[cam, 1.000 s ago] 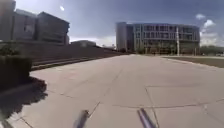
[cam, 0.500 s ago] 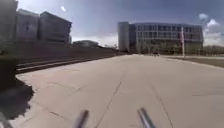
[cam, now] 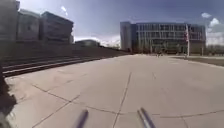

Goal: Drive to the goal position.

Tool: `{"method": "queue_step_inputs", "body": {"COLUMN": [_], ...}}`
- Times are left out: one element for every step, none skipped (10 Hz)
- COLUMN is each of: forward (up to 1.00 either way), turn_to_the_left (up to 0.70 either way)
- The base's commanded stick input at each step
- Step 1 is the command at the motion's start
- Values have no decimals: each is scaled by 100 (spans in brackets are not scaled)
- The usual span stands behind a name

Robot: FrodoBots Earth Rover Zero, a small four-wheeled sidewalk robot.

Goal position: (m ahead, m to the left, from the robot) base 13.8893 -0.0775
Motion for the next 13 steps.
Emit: {"method": "queue_step_inputs", "body": {"forward": [100, 100, 100, 100, 100, 100, 100, 100, 100, 100, 100, 100, 100], "turn_to_the_left": [0, 0, 0, -24, -7, 0, 0, 0, 0, 0, 0, -20, -13]}}
